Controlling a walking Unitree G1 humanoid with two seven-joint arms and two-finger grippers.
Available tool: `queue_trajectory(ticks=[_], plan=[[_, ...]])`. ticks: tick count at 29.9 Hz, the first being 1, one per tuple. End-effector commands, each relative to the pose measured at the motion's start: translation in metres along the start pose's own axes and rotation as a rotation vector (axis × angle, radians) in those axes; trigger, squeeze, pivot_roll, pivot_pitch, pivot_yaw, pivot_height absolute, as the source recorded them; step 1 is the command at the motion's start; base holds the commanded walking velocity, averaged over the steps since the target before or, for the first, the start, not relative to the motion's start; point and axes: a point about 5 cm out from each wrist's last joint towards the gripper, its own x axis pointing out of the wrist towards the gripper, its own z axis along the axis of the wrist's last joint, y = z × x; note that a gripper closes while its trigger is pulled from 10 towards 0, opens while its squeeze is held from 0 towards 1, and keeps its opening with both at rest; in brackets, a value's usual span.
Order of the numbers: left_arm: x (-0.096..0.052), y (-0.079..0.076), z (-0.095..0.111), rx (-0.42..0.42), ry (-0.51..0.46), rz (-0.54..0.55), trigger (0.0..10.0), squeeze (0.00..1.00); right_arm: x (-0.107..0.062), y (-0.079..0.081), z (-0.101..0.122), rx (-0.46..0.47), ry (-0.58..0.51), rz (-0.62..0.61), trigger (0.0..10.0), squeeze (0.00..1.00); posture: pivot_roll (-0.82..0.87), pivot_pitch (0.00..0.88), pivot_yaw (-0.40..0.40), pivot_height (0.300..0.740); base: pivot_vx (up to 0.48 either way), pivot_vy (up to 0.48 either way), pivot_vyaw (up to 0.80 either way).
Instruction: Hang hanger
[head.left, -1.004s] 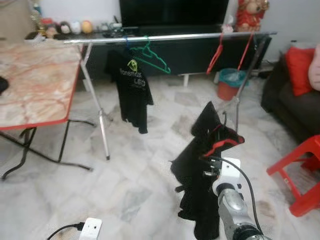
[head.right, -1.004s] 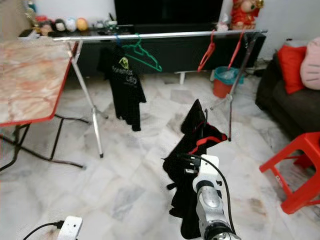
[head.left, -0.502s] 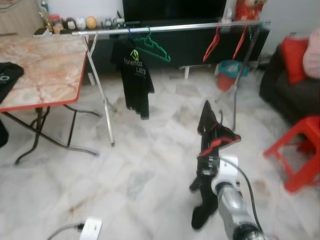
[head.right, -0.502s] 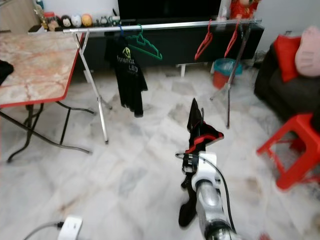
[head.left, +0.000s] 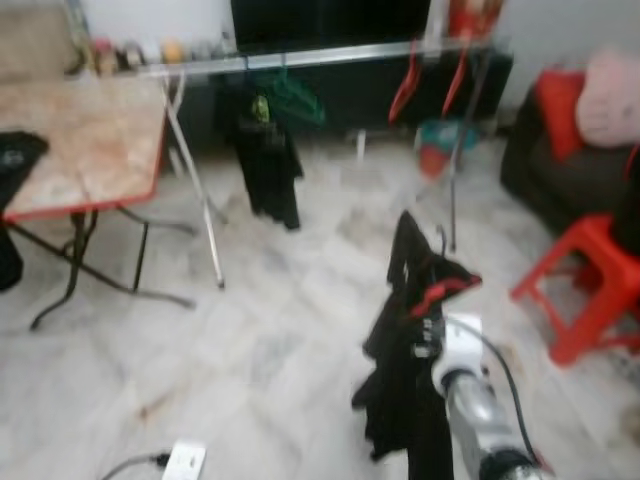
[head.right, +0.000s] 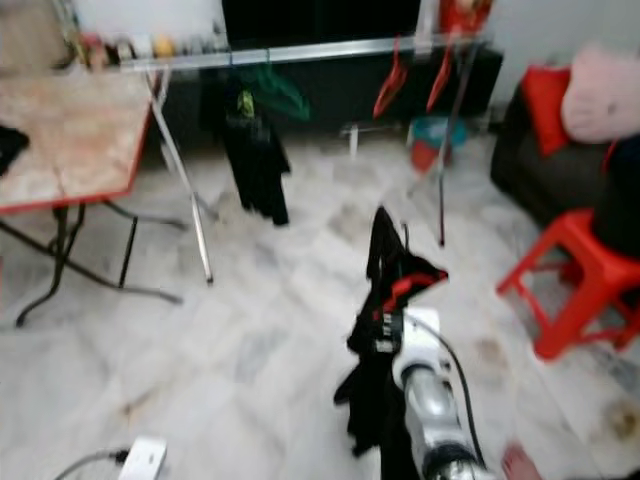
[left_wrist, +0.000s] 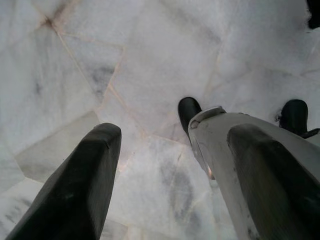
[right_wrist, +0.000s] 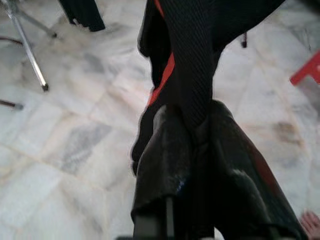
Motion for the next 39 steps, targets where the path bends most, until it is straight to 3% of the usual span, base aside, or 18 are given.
queue_trajectory(ticks=[1,5,6,7,8,9,12,15,16,22,23,25,27,31,34,38,39], plan=[[0.000,0.002,0.005,0.033,-0.018,0.001,10.0,0.00,0.003,0.006,0.009,-0.018,-0.025,0.044,10.0,0.00,-0.09,0.006,-0.008,0.740,0.000,0.000,0.00],[0.001,0.008,0.024,0.067,-0.105,0.001,10.0,0.00,0.004,0.004,0.007,-0.090,0.020,0.097,10.0,0.00,-0.09,0.008,-0.007,0.740,0.000,0.000,0.00],[0.001,0.010,0.030,0.084,-0.128,0.001,10.0,0.00,0.004,0.003,0.005,-0.124,0.042,0.115,10.0,0.00,-0.08,0.010,-0.006,0.740,0.000,0.000,0.00],[0.001,0.013,0.042,0.115,-0.181,-0.001,10.0,0.00,0.004,0.002,0.003,-0.220,0.078,0.179,10.0,0.00,-0.08,0.010,-0.006,0.740,0.000,0.000,0.00],[0.001,0.013,0.042,0.115,-0.181,-0.001,10.0,0.00,0.004,0.002,0.003,-0.220,0.078,0.179,10.0,0.00,-0.08,0.010,-0.006,0.740,0.000,0.000,0.00],[0.001,0.017,0.055,0.143,-0.233,-0.003,10.0,0.00,0.003,0.001,0.000,-0.292,0.122,0.253,10.0,0.00,-0.08,0.010,-0.006,0.740,0.000,0.000,0.00],[-0.003,0.025,0.081,0.176,-0.342,0.002,10.0,0.00,0.002,0.003,0.004,-0.311,0.138,0.392,10.0,0.00,-0.08,0.010,-0.006,0.740,0.000,0.000,0.00],[-0.009,0.031,0.109,0.191,-0.464,-0.005,10.0,0.00,0.002,0.000,0.009,-0.411,0.160,0.505,10.0,0.00,-0.08,0.007,-0.006,0.740,0.000,0.000,0.00],[-0.014,0.034,0.130,0.208,-0.550,-0.019,10.0,0.00,0.001,-0.002,0.015,-0.439,0.160,0.580,10.0,0.00,-0.08,0.006,-0.006,0.740,0.000,0.000,0.00],[-0.031,0.034,0.176,0.209,-0.731,-0.102,10.0,0.00,-0.003,-0.005,0.031,-0.416,0.170,0.808,10.0,0.00,-0.07,0.002,-0.009,0.740,0.000,0.000,0.00],[-0.031,0.034,0.176,0.209,-0.731,-0.102,10.0,0.00,-0.003,-0.005,0.031,-0.416,0.170,0.808,10.0,0.00,-0.07,0.002,-0.009,0.740,0.000,0.000,0.00],[-0.039,0.029,0.190,0.272,-0.774,-0.189,10.0,0.00,-0.009,-0.007,0.031,-0.451,0.222,0.940,10.0,0.00,-0.06,0.002,-0.010,0.740,0.000,0.000,0.00],[-0.041,0.026,0.193,0.291,-0.778,-0.225,10.0,0.00,-0.010,-0.008,0.032,-0.464,0.232,0.964,10.0,0.00,-0.06,0.000,-0.014,0.740,0.000,0.000,0.00],[-0.053,0.012,0.201,0.379,-0.777,-0.399,10.0,0.00,-0.016,-0.009,0.036,-0.502,0.292,1.128,10.0,0.00,-0.06,0.000,-0.021,0.740,0.000,0.000,0.00],[-0.058,0.007,0.199,0.434,-0.755,-0.480,10.0,0.00,-0.016,-0.010,0.034,-0.594,0.332,1.137,10.0,0.00,-0.05,0.000,-0.027,0.740,0.000,0.000,0.00],[-0.062,0.002,0.193,0.478,-0.716,-0.557,10.0,0.00,-0.014,-0.011,0.035,-0.626,0.323,1.094,10.0,0.00,-0.05,0.000,-0.027,0.740,0.000,0.000,0.00],[-0.064,-0.001,0.186,0.506,-0.675,-0.622,10.0,0.00,-0.010,-0.010,0.040,-0.617,0.303,1.051,10.0,0.00,-0.05,0.000,-0.029,0.740,0.000,0.000,0.00]])
